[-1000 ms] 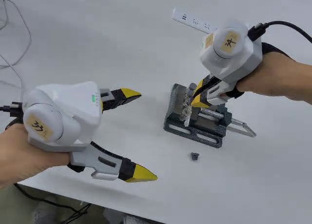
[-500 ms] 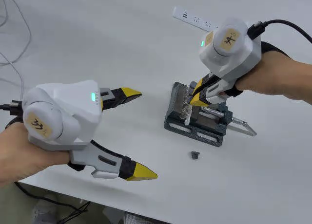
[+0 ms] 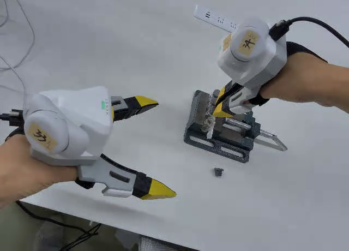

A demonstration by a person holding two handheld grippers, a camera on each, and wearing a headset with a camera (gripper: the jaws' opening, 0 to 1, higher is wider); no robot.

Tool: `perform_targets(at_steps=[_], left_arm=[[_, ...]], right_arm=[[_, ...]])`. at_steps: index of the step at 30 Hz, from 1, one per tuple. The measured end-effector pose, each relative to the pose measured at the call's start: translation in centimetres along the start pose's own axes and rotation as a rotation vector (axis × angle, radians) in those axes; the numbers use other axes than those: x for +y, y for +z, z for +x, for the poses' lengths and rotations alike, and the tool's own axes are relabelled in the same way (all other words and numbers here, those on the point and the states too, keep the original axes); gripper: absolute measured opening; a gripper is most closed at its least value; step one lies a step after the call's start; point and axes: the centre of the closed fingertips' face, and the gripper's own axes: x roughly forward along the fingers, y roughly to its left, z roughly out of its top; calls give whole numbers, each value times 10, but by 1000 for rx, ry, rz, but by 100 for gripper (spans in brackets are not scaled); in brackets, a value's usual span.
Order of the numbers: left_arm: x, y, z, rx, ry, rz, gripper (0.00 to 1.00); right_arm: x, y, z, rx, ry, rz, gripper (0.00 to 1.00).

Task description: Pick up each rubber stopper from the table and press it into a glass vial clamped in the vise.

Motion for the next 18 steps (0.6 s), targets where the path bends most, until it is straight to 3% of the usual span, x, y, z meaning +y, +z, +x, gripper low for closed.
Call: perform_targets(at_steps=[1,11,18], left_arm=[[0,0,0,0,0,-1,94],[-1,1,1,-1,-1,-2,94],[-2,4,3,-4,-4,-3,93]], right_arm=[[1,0,0,7,-3,-32,4],[-3,0,3,56,18,1,4],[-5,1,3,51,28,46,4]])
